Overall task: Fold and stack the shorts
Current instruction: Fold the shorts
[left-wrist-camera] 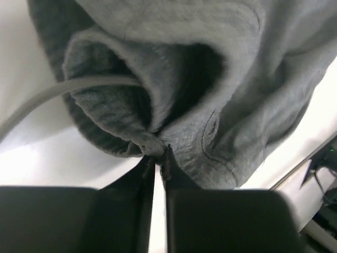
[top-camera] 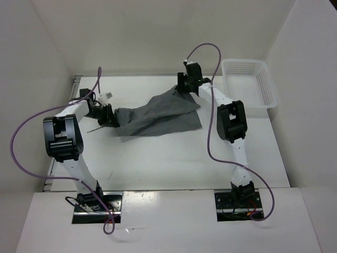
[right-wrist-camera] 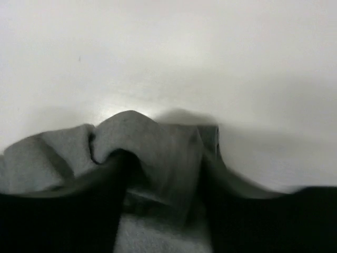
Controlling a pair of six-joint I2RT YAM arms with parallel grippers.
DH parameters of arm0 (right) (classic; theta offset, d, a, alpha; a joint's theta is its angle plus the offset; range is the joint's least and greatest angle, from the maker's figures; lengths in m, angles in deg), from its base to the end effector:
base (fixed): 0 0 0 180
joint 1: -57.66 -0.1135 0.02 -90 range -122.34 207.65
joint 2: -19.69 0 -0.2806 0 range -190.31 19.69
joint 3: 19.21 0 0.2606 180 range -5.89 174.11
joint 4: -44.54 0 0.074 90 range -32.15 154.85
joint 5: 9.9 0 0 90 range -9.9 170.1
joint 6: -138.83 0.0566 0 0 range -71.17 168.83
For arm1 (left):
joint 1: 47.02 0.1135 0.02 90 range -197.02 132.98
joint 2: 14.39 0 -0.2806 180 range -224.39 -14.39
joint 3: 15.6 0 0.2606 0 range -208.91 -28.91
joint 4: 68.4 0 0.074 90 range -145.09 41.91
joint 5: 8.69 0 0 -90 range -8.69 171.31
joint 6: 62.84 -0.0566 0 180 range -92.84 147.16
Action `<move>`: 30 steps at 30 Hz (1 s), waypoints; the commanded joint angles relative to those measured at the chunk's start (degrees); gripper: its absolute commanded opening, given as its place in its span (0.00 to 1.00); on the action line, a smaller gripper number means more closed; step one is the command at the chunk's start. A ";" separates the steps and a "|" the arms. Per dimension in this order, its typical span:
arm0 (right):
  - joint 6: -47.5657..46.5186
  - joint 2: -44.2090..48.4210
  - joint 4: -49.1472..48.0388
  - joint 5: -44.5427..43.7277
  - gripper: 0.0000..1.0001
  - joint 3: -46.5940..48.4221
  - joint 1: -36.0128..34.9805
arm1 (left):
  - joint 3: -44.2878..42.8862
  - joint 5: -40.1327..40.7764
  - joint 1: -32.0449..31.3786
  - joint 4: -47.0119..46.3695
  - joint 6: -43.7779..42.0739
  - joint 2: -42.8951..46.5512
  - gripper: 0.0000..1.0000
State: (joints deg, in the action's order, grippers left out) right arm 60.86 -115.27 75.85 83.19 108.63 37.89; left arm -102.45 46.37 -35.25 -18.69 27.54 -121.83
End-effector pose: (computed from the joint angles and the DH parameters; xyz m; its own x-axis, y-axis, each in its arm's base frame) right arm 0.5439 0.1988 0.1986 -0.6508 -0.0127 -0.7592 -0.2473 0.9489 0.1960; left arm 0.3871 0.0475 0.1762 -0.9218 -0.1976 -0.3335 0.0157 0.8406 -0.5414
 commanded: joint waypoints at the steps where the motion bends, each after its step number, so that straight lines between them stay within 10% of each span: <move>1: -1.23 0.39 -0.07 -6.61 0.71 4.75 -1.59 | -3.19 -8.49 -1.48 -2.21 -0.38 -1.72 0.16; 4: -1.22 3.37 -0.07 -8.53 0.85 2.91 -1.59 | -3.81 -1.66 -1.49 -2.21 -0.38 -1.72 0.52; 9: -2.54 8.21 -0.07 -10.21 0.88 -2.35 -1.06 | -3.28 4.17 -1.49 -2.21 -0.38 1.69 0.70; 30: 3.33 15.96 0.46 -9.30 0.58 -21.71 7.55 | 2.43 6.89 -6.41 8.60 -0.38 14.27 0.81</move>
State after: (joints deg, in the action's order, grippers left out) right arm 60.54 -97.70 76.77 77.20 86.20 45.60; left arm -100.79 54.24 -41.72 -10.91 27.41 -107.47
